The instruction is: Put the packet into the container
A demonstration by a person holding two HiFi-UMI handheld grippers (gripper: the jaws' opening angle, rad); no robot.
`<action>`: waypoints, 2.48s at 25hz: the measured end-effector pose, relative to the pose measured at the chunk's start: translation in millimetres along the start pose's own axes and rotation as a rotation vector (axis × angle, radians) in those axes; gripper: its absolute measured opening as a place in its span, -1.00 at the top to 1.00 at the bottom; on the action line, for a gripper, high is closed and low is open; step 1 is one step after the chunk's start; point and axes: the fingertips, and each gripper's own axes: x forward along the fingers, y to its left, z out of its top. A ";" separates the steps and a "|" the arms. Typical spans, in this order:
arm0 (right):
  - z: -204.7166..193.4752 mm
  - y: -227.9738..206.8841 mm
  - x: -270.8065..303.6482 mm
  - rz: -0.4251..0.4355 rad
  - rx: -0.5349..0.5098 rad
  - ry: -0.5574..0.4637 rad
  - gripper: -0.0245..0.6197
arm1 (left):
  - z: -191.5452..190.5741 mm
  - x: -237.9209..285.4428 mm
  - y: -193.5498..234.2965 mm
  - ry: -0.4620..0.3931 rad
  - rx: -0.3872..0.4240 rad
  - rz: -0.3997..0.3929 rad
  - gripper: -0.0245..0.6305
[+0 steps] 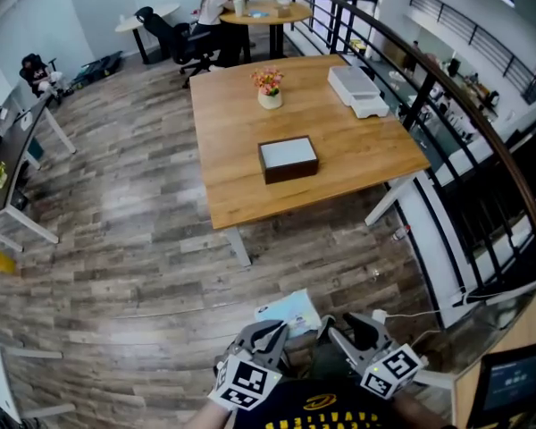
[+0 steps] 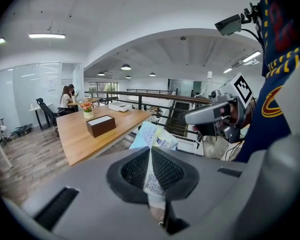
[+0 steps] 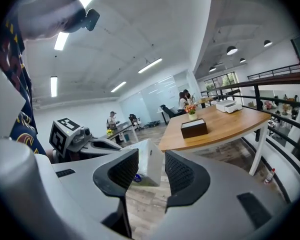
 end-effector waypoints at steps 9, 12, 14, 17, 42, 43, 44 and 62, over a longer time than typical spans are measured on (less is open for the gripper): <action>20.9 -55.0 40.1 0.118 -0.017 0.029 0.45 | 37.9 52.4 16.2 0.037 0.011 0.032 0.89; 37.0 -86.9 47.1 0.166 -0.026 0.031 0.45 | 57.3 82.7 17.3 0.049 0.018 0.049 0.89; 44.1 -106.2 49.5 0.199 -0.037 0.041 0.45 | 71.0 100.2 17.0 0.049 0.021 0.063 0.90; 57.1 -127.7 54.3 0.253 -0.034 0.059 0.45 | 93.0 120.4 19.0 0.047 0.023 0.085 0.89; 112.8 -205.6 126.9 0.245 0.057 0.048 0.82 | 138.8 201.1 86.2 0.031 -0.044 0.058 0.88; 118.7 -207.6 133.3 0.234 0.060 0.041 0.82 | 140.7 204.5 94.8 0.022 -0.046 0.054 0.86; 125.0 -209.2 140.1 0.223 0.060 0.035 0.83 | 143.6 207.5 103.9 0.013 -0.048 0.050 0.85; 190.0 -234.6 240.0 -0.027 0.075 -0.032 0.86 | 121.9 203.6 253.8 -0.185 -0.638 -0.129 0.43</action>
